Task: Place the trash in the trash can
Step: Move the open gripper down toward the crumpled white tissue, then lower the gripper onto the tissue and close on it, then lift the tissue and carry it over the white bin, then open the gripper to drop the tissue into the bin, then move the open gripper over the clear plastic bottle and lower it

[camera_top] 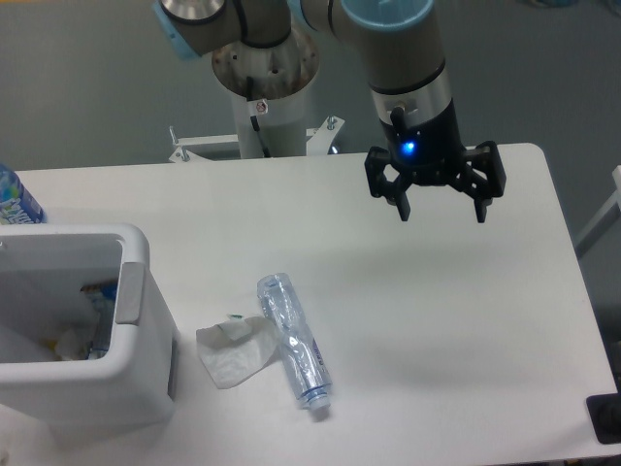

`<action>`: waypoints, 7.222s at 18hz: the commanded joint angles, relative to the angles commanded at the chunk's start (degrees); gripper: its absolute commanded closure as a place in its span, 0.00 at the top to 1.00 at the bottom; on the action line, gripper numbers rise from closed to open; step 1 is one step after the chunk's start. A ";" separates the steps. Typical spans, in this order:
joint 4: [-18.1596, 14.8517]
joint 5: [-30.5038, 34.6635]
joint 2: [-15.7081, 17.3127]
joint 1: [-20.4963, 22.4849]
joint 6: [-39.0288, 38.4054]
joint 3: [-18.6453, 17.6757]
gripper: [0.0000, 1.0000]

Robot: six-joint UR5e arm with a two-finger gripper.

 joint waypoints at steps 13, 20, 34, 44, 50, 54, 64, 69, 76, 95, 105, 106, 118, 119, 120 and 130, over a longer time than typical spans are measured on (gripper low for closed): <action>3.25 -1.67 -1.58 -3.86 -8.52 -2.11 1.00; 7.20 -1.76 -4.39 -10.28 -10.29 -5.53 1.00; 9.58 -11.25 -11.07 -13.35 7.56 -12.39 1.00; 12.74 -11.16 -17.66 -20.74 2.82 -13.09 1.00; 13.10 -10.99 -18.72 -22.41 0.18 -13.10 0.76; 13.01 -10.90 -18.46 -22.24 0.52 -13.01 0.15; 12.13 -10.89 -14.78 -20.31 -1.13 -14.50 0.00; 12.13 -20.46 -8.36 -14.69 -2.81 -14.50 0.00; 12.48 -32.59 -2.73 -6.08 -10.08 -9.07 0.00; 12.92 -39.38 1.23 -22.40 -41.92 0.70 0.00; 14.32 -39.29 -2.37 -27.33 -41.31 2.28 0.85; 14.59 -39.29 -2.29 -27.33 -41.31 2.55 0.87; 14.41 -35.61 -5.97 -17.77 -42.10 4.75 0.99; 14.50 -33.51 -6.76 -16.97 -42.36 4.83 1.00; 14.41 -31.31 -7.90 -16.01 -43.06 4.83 1.00; 13.89 -17.77 -17.30 -11.60 -46.93 3.96 1.00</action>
